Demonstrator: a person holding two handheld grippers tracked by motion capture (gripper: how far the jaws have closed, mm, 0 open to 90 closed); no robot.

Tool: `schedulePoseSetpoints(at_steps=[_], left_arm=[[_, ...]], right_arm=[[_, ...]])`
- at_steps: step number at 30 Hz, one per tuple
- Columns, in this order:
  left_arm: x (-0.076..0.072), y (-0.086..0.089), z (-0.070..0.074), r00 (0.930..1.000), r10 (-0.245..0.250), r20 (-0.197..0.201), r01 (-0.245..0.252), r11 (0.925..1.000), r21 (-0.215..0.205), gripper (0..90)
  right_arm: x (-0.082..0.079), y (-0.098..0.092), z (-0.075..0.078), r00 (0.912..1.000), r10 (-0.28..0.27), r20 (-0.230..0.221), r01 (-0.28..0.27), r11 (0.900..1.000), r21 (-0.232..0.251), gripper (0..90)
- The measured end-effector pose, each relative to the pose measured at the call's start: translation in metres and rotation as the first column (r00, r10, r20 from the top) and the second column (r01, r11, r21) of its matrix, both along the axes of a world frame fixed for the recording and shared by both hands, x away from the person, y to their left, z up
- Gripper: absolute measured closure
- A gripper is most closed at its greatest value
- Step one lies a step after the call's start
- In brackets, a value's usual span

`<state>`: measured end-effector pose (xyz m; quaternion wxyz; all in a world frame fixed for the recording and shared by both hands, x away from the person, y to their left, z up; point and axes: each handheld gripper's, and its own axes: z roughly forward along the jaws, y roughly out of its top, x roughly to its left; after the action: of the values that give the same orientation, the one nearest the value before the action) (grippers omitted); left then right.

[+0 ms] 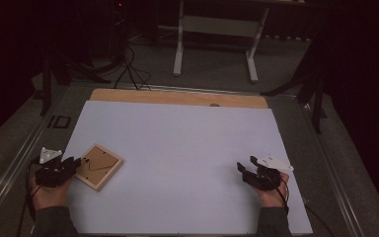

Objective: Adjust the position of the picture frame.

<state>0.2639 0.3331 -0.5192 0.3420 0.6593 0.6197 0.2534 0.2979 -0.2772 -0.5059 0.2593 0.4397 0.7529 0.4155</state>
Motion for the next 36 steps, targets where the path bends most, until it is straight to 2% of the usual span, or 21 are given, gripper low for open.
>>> schedulePoseSetpoints(at_steps=[10, 17, 21, 25, 36], left_arm=[[0.0011, 0.0019, -0.0017, 0.9998, 0.015, -0.015, -0.016, 0.9999, -0.002, 70.7], [0.0012, 0.0047, -0.0023, 0.9997, 0.017, -0.019, -0.017, 0.9995, -0.027, 71.3], [0.0017, 0.0059, -0.0032, 0.9998, 0.010, -0.017, -0.010, 0.9985, -0.053, 75.7], [0.0022, 0.0065, -0.0036, 0.9998, 0.008, -0.015, -0.009, 0.9981, -0.061, 77.0], [0.0046, 0.0013, -0.0036, 0.9999, -0.005, -0.014, 0.004, 0.9982, -0.060, 77.9]], right_arm=[[0.0000, 0.0004, -0.0001, 1.0000, 0.000, -0.001, 0.000, 1.000, -0.002, 40.2], [-0.0002, 0.0003, 0.0000, 1.0000, 0.000, 0.002, 0.000, 1.000, 0.000, 39.9], [-0.0006, 0.0005, 0.0005, 1.0000, 0.005, 0.008, -0.005, 1.000, 0.004, 39.7], [-0.0009, 0.0010, 0.0008, 0.9998, 0.011, 0.014, -0.011, 1.000, 0.005, 39.6], [-0.0015, 0.0019, 0.0016, 0.9992, 0.028, 0.029, -0.028, 1.000, 0.009, 39.6]])
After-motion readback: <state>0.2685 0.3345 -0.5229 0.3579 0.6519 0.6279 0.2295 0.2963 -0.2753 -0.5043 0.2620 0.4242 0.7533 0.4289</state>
